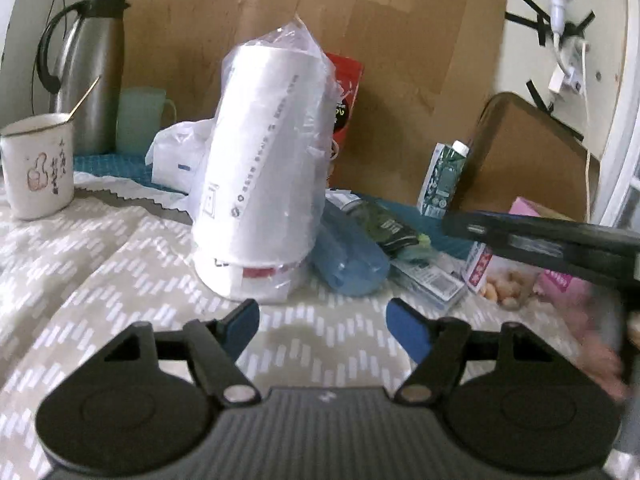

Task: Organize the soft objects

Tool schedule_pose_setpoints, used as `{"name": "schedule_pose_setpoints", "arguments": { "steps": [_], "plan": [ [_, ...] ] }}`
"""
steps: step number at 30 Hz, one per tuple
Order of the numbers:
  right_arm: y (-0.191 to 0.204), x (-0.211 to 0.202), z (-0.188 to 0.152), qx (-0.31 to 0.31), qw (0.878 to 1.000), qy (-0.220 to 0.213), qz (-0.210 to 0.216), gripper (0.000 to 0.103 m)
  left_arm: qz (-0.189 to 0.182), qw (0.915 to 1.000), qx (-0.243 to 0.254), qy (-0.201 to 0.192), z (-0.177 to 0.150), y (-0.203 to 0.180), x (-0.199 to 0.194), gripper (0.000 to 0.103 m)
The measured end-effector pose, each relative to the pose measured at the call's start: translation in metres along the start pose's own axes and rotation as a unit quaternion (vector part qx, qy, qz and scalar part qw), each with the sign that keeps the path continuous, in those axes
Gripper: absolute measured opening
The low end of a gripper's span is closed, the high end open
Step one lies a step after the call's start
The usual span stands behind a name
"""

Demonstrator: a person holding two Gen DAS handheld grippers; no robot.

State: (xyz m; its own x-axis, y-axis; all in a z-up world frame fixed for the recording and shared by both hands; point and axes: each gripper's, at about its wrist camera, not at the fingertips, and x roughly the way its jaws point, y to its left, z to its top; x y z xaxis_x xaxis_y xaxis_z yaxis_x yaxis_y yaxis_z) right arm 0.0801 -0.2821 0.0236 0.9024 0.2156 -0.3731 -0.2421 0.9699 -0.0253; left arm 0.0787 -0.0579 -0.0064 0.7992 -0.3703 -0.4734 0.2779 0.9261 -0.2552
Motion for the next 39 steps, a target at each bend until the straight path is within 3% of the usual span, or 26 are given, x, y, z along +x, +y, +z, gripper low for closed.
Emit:
{"name": "schedule_pose_setpoints", "arguments": {
  "steps": [2, 7, 8, 9, 11, 15, 21, 24, 27, 28, 29, 34, 36, 38, 39],
  "plan": [
    [0.002, 0.022, 0.007, -0.003, 1.0, 0.018, -0.013, 0.035, -0.009, 0.9999, -0.004, -0.003, 0.001, 0.002, 0.002, 0.072],
    [-0.01, 0.064, 0.014, 0.063, 0.994, 0.089, 0.029, 0.035, -0.014, 0.9998, -0.002, -0.013, -0.003, 0.003, -0.005, 0.072],
    [-0.008, 0.066, 0.013, 0.07, 0.992, 0.098, 0.03, 0.024, -0.015, 0.9998, -0.002, -0.014, -0.004, 0.003, -0.006, 0.073],
    [-0.006, 0.064, 0.011, 0.075, 0.992, 0.1, 0.026, 0.022, -0.016, 0.9998, -0.002, -0.016, -0.003, 0.002, -0.006, 0.073],
    [-0.004, 0.053, 0.008, 0.088, 0.991, 0.1, 0.031, 0.016, -0.015, 0.9998, -0.004, -0.015, -0.002, 0.0, -0.003, 0.073],
    [-0.006, 0.016, 0.0, 0.098, 0.991, 0.082, 0.034, 0.015, -0.023, 0.9996, -0.011, -0.013, -0.001, 0.003, -0.005, 0.073],
    [-0.035, -0.063, -0.039, 0.179, 0.973, 0.102, 0.106, 0.014, -0.089, 0.996, -0.005, 0.01, -0.001, 0.003, -0.006, 0.066],
    [-0.051, -0.104, -0.061, 0.209, 0.966, 0.099, 0.113, 0.015, -0.119, 0.9925, 0.01, 0.027, -0.001, -0.007, -0.007, 0.066],
    [-0.061, -0.136, -0.075, 0.196, 0.977, 0.078, 0.04, 0.029, -0.149, 0.9878, 0.014, 0.044, -0.004, -0.025, -0.008, 0.059],
    [-0.061, -0.145, -0.079, 0.18, 0.981, 0.067, 0.013, 0.04, -0.163, 0.9847, 0.012, 0.059, -0.004, -0.031, -0.007, 0.054],
    [-0.059, -0.152, -0.081, 0.166, 0.984, 0.056, 0.001, 0.043, -0.177, 0.9813, 0.01, 0.076, -0.005, -0.037, -0.005, 0.053],
    [-0.028, -0.162, -0.085, 0.069, 0.997, 0.036, 0.0, 0.053, -0.198, 0.9725, 0.027, 0.12, -0.009, -0.072, 0.001, 0.053],
    [-0.018, -0.155, -0.087, 0.029, 0.999, 0.041, -0.003, 0.053, -0.198, 0.9705, 0.038, 0.133, -0.012, -0.083, 0.003, 0.058],
    [-0.016, -0.146, -0.09, 0.005, 0.999, 0.05, 0.001, 0.066, -0.194, 0.9697, 0.051, 0.14, -0.015, -0.092, 0.004, 0.059],
    [-0.016, -0.141, -0.092, -0.004, 0.998, 0.057, -0.002, 0.067, -0.193, 0.9684, 0.056, 0.148, -0.018, -0.096, 0.006, 0.058]
  ]
}}
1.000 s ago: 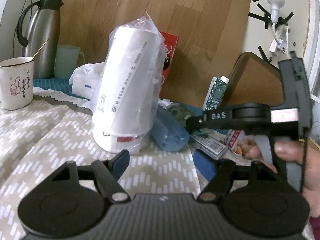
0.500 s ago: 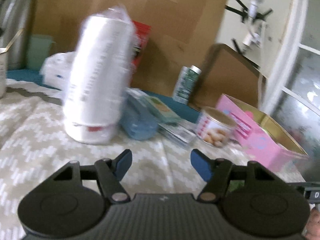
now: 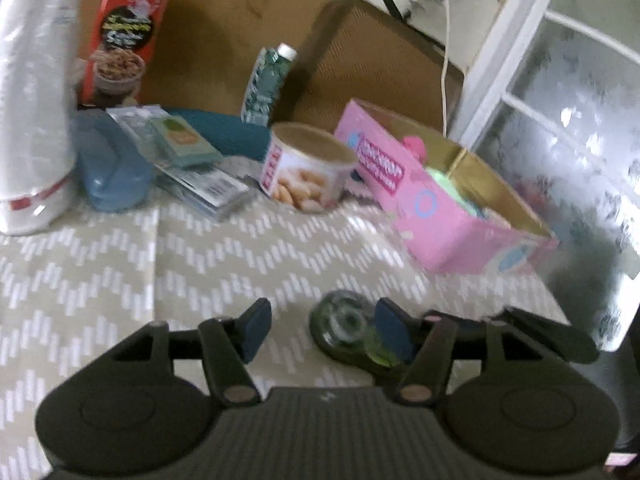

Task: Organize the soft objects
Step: 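Grasp the green tape roller on the table with the left gripper, then carry the tape roller into the pink tin and open the left gripper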

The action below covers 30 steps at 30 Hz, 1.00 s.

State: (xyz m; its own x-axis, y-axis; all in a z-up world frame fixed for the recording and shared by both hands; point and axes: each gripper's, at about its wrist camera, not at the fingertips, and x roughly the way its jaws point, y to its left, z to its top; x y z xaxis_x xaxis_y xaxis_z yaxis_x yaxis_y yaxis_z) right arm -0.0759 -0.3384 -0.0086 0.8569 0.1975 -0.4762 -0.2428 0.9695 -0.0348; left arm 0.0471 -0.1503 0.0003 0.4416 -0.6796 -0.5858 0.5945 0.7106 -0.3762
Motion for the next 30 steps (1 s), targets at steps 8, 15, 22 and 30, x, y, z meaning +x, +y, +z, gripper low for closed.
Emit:
{"name": "schedule_pose_setpoints", "arguments": {
  "steps": [8, 15, 22, 30],
  "plan": [
    [-0.007, -0.005, -0.012, -0.005, 1.0, -0.006, -0.002, 0.039, -0.002, 0.9989, 0.047, 0.003, -0.002, -0.036, 0.01, 0.047],
    [-0.041, -0.037, 0.006, -0.001, 0.992, -0.095, -0.08, 0.039, -0.033, 0.9906, 0.126, -0.042, 0.06, -0.103, 0.026, 0.046],
    [-0.108, -0.022, 0.033, 0.067, 0.986, -0.094, -0.122, 0.039, -0.02, 0.9882, 0.149, -0.028, 0.106, -0.142, 0.105, 0.049],
    [-0.139, 0.032, 0.045, 0.092, 0.982, -0.057, -0.155, 0.046, 0.03, 0.9888, 0.146, -0.009, 0.12, -0.145, 0.151, 0.066]
  ]
}}
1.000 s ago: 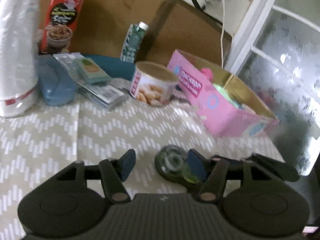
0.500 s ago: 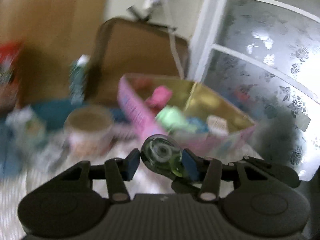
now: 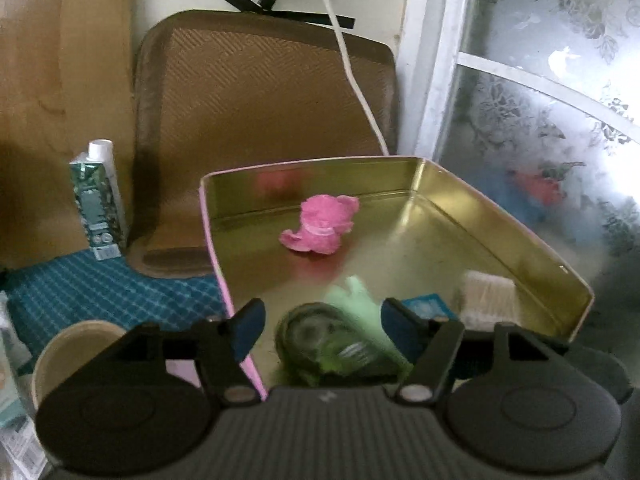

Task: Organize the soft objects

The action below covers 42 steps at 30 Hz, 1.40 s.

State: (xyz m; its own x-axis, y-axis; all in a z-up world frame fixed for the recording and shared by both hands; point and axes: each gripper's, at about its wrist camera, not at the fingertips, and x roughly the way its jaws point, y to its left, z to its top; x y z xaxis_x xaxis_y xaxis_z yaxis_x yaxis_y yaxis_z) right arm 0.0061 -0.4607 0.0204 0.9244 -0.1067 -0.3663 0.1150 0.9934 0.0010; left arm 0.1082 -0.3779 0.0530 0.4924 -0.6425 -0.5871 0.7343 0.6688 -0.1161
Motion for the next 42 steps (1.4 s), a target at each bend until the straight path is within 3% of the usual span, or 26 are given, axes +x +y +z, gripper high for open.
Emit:
{"name": "schedule_pose_setpoints", "arguments": {
  "steps": [1, 5, 10, 14, 18, 20, 23, 26, 28, 30, 34, 36, 37, 42],
  "plan": [
    [-0.001, 0.001, -0.001, 0.002, 1.0, 0.003, 0.002, 0.053, -0.005, 1.0, -0.001, -0.008, -0.003, 0.001, -0.006, 0.066],
    [0.003, -0.02, -0.008, 0.018, 0.999, -0.026, 0.003, 0.053, -0.003, 0.9983, 0.009, -0.058, -0.017, 0.007, -0.046, 0.071],
    [0.02, -0.056, -0.018, 0.027, 0.997, -0.075, -0.018, 0.053, 0.005, 0.9956, -0.029, -0.089, -0.061, 0.057, -0.111, 0.074],
    [0.044, -0.074, -0.012, 0.029, 0.993, -0.11, 0.018, 0.053, 0.083, 0.9913, -0.072, -0.072, -0.119, 0.114, -0.152, 0.074],
    [0.097, -0.051, -0.002, -0.016, 0.991, -0.073, 0.111, 0.045, 0.188, 0.9771, -0.091, -0.039, -0.169, 0.16, -0.179, 0.073],
    [0.135, -0.027, 0.001, -0.045, 0.986, -0.04, 0.153, 0.045, 0.223, 0.9672, -0.117, -0.031, -0.182, 0.182, -0.19, 0.07],
    [0.192, 0.012, 0.004, -0.086, 0.974, -0.005, 0.208, 0.045, 0.219, 0.9578, -0.175, -0.065, -0.189, 0.208, -0.212, 0.072],
    [0.239, 0.043, 0.006, -0.13, 0.967, 0.011, 0.217, 0.048, 0.198, 0.9545, -0.211, -0.073, -0.191, 0.221, -0.216, 0.072],
    [0.258, 0.061, 0.006, -0.146, 0.964, 0.02, 0.221, 0.056, 0.194, 0.9544, -0.213, -0.079, -0.191, 0.223, -0.218, 0.072],
    [0.268, 0.073, 0.007, -0.15, 0.964, 0.028, 0.218, 0.064, 0.19, 0.9561, -0.207, -0.083, -0.193, 0.218, -0.217, 0.072],
    [0.277, 0.096, 0.013, -0.149, 0.961, 0.059, 0.224, 0.066, 0.195, 0.9592, -0.183, -0.091, -0.194, 0.21, -0.216, 0.072],
    [0.282, 0.104, 0.011, -0.156, 0.961, 0.074, 0.215, 0.065, 0.197, 0.9591, -0.181, -0.093, -0.193, 0.209, -0.214, 0.072],
    [0.284, 0.107, 0.009, -0.159, 0.962, 0.085, 0.207, 0.057, 0.197, 0.9588, -0.183, -0.094, -0.194, 0.209, -0.214, 0.072],
    [0.265, 0.085, 0.004, -0.147, 0.962, 0.098, 0.209, 0.056, 0.189, 0.9582, -0.197, -0.085, -0.196, 0.214, -0.215, 0.073]
  ]
}}
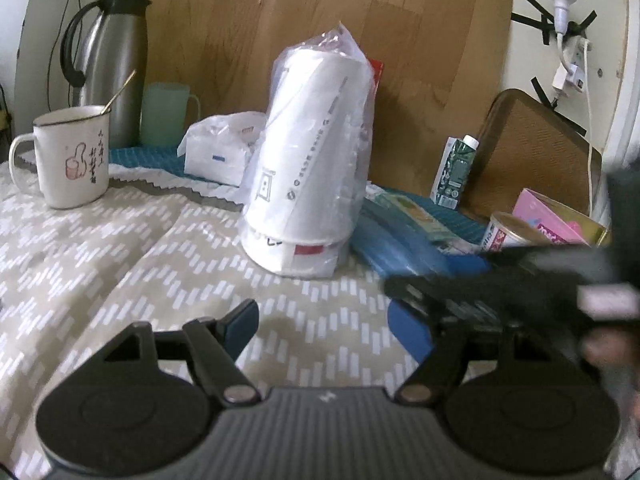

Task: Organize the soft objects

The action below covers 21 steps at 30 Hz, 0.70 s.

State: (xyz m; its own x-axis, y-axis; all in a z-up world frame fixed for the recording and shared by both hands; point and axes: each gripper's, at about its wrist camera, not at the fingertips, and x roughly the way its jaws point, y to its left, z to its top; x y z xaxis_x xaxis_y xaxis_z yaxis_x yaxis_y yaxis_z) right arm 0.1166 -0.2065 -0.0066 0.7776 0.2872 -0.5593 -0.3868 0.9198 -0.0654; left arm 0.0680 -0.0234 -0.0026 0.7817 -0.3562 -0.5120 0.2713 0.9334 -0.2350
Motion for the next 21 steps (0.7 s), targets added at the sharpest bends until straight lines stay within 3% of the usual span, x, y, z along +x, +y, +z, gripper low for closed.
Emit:
{"name": "schedule_pose_setpoints", "arguments": {
  "steps": [4, 8, 10, 12, 14, 16, 17, 21],
  "plan": [
    [-0.005, -0.052, -0.039, -0.014, 1.0, -0.003, 0.022, 0.057, -0.011, 0.9998, -0.005, 0.014, -0.001, 0.002, 0.0, 0.075],
    [-0.017, -0.109, -0.082, -0.011, 0.998, -0.007, 0.063, 0.057, -0.028, 0.999, -0.024, 0.027, -0.002, 0.007, 0.0, 0.087],
    [-0.023, -0.132, -0.102, -0.008, 0.997, -0.006, 0.072, 0.057, -0.026, 0.999, -0.027, 0.027, -0.002, 0.006, -0.001, 0.087],
    [-0.027, -0.15, -0.12, -0.007, 0.998, -0.008, 0.06, 0.057, -0.025, 0.9991, -0.02, 0.026, -0.002, 0.003, -0.002, 0.087],
    [-0.035, -0.165, -0.135, -0.002, 1.0, -0.016, 0.006, 0.065, -0.035, 0.9989, -0.016, 0.028, -0.002, -0.003, -0.004, 0.083],
    [-0.047, -0.176, -0.144, 0.029, 0.997, -0.025, -0.064, 0.066, -0.068, 0.9969, -0.019, 0.036, -0.001, -0.012, -0.005, 0.081],
    [-0.052, -0.183, -0.148, 0.045, 0.996, -0.031, -0.077, 0.066, -0.081, 0.9959, -0.015, 0.038, -0.001, -0.019, -0.006, 0.081],
    [-0.052, -0.197, -0.152, 0.071, 0.995, -0.06, -0.037, 0.067, -0.114, 0.9918, 0.042, 0.04, -0.003, -0.061, -0.013, 0.081]
  ]
}}
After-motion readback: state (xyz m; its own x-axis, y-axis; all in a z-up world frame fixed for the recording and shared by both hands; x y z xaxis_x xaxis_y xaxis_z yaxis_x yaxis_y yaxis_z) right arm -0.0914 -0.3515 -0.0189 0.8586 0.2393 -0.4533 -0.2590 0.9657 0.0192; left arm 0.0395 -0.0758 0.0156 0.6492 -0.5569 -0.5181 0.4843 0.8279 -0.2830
